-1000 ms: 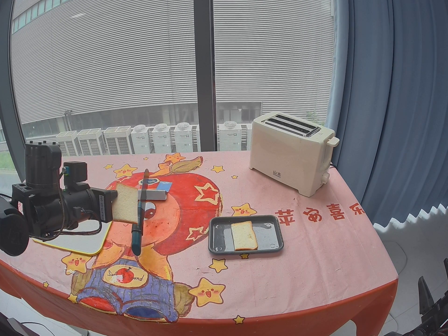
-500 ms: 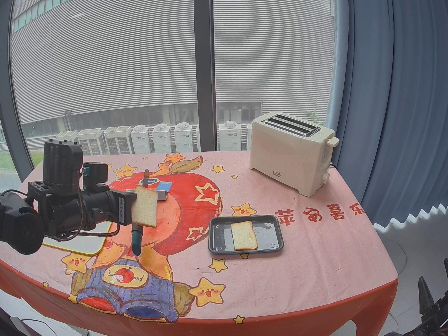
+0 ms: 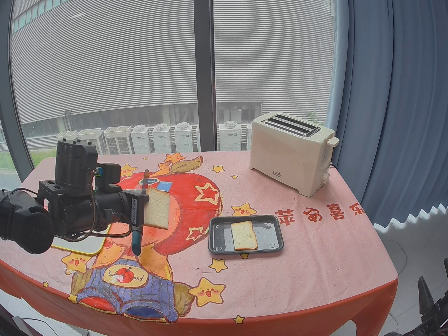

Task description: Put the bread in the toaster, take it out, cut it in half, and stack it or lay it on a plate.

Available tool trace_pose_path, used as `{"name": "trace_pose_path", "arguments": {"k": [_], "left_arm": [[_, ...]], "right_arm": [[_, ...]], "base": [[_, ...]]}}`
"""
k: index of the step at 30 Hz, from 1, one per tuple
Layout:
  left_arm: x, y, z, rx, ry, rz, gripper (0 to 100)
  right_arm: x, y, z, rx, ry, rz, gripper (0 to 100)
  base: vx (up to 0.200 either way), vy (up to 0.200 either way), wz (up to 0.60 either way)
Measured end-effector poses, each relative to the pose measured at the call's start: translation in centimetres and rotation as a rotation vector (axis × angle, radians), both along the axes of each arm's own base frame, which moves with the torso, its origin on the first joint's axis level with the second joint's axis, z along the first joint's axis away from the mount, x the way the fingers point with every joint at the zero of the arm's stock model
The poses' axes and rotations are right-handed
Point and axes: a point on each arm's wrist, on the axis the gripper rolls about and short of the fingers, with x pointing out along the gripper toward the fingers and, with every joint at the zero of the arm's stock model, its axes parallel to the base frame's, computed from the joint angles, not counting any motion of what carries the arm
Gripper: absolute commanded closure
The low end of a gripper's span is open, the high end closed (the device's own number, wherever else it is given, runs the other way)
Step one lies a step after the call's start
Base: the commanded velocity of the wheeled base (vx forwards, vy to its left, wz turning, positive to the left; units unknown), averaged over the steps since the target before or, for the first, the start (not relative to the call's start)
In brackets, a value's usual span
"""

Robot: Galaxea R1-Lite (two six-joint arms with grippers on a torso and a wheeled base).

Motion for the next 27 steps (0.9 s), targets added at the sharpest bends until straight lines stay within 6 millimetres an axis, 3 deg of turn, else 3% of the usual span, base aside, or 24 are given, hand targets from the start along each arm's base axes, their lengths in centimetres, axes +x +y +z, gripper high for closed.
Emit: {"name": "trace_pose_path", "arguments": {"k": [15, 27], "left_arm": [[0.9, -1.7, -0.9, -0.033, 0.044, -0.014, 100], [1.1, -4.4, -1.6, -0.114, 0.104, -0.034, 100]], "right_arm": [[0.0, 0.0, 0.0, 0.000, 0.000, 0.000, 0], [0.0, 0.0, 0.0, 0.000, 0.000, 0.000, 0]], "base": [[0.000, 0.000, 0.00], [0.000, 0.000, 0.00]]}}
